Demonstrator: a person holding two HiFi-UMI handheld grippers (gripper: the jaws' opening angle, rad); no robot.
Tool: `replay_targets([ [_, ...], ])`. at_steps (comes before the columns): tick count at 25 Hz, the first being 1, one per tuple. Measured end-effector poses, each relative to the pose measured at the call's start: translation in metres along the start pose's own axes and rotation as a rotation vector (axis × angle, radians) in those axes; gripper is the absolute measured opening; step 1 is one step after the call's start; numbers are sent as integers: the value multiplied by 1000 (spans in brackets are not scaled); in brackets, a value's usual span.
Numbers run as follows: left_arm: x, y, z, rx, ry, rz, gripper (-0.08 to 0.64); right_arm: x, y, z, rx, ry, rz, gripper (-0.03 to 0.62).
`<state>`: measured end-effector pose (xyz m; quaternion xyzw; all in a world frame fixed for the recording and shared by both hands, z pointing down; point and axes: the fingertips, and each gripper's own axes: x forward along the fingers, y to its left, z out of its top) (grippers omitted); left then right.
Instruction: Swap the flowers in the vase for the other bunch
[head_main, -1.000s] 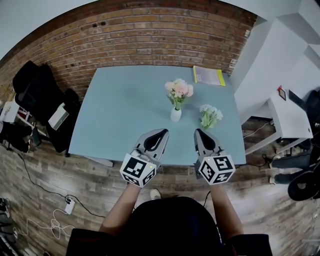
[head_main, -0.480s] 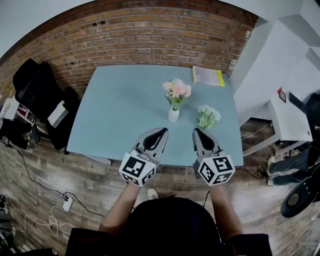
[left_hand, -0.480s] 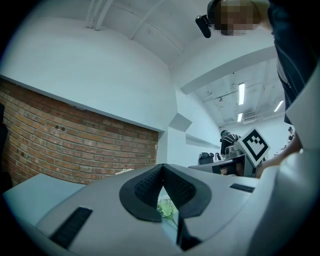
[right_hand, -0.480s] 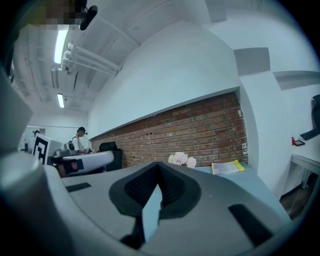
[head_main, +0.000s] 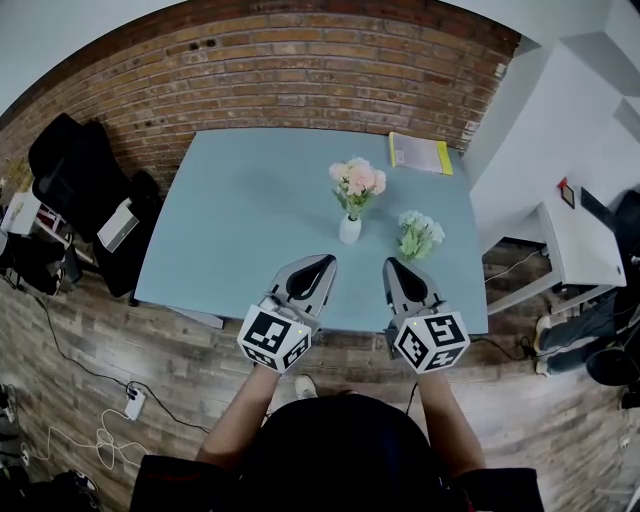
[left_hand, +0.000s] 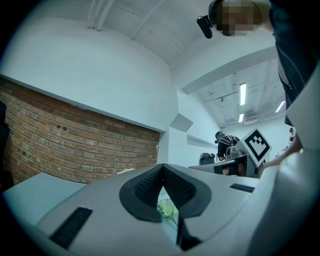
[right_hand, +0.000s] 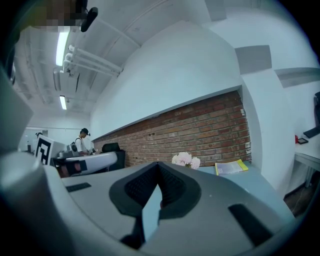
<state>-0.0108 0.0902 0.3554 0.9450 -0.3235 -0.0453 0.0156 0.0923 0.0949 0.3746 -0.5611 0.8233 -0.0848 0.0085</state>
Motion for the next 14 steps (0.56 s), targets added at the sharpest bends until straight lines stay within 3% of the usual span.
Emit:
replay_targets([
  [14,0,-3,2,7,-7,6,9,-2,2,2,-15,0,11,12],
])
